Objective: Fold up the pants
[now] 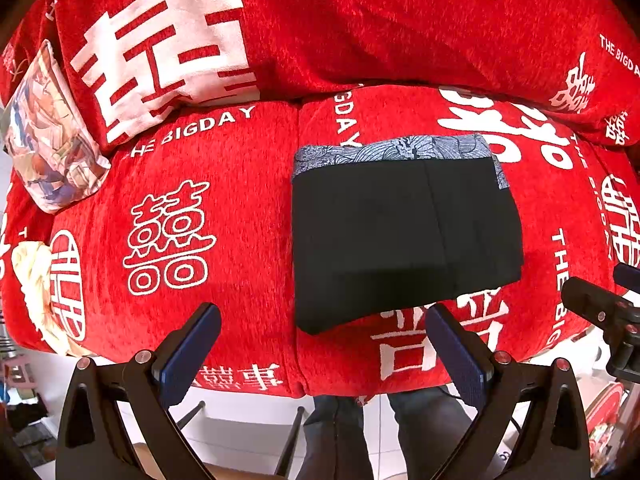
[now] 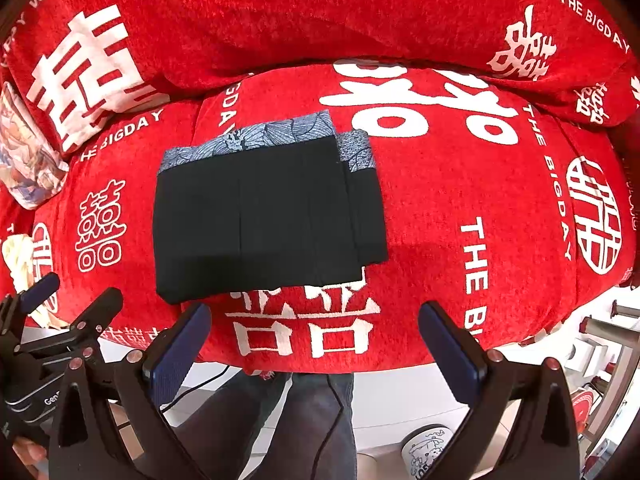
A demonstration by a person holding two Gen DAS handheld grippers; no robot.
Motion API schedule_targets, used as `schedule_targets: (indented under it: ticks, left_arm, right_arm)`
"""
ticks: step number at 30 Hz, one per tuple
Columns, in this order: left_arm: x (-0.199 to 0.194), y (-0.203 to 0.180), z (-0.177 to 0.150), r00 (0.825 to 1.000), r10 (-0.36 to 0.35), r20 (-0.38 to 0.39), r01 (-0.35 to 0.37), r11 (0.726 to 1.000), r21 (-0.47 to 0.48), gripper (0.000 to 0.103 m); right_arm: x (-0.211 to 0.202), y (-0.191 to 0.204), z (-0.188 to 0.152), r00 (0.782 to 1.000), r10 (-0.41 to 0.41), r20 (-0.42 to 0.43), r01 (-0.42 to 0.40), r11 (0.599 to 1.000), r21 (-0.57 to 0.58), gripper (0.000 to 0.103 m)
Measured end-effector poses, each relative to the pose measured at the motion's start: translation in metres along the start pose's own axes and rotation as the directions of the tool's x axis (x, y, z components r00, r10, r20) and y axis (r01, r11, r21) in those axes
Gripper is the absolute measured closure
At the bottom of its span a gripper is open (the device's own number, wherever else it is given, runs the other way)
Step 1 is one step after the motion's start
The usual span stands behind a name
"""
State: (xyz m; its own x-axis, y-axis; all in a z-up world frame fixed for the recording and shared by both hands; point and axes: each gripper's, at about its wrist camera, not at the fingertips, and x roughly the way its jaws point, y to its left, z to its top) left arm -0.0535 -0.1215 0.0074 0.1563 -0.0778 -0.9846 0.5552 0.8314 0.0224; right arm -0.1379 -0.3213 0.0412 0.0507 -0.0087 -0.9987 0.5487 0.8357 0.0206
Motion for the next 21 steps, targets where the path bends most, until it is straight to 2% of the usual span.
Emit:
schedule_targets:
  ticks: [21]
  left_arm:
    - [0.0004, -0.0028, 0.0036, 1.000, -0.005, -0.008, 0.005, 1.000, -0.002, 0.000]
  right_arm:
    - [0.0002, 0.0024, 0.0041, 1.000, -0.005, 0.000, 0.005, 1.000, -0.012, 0.000]
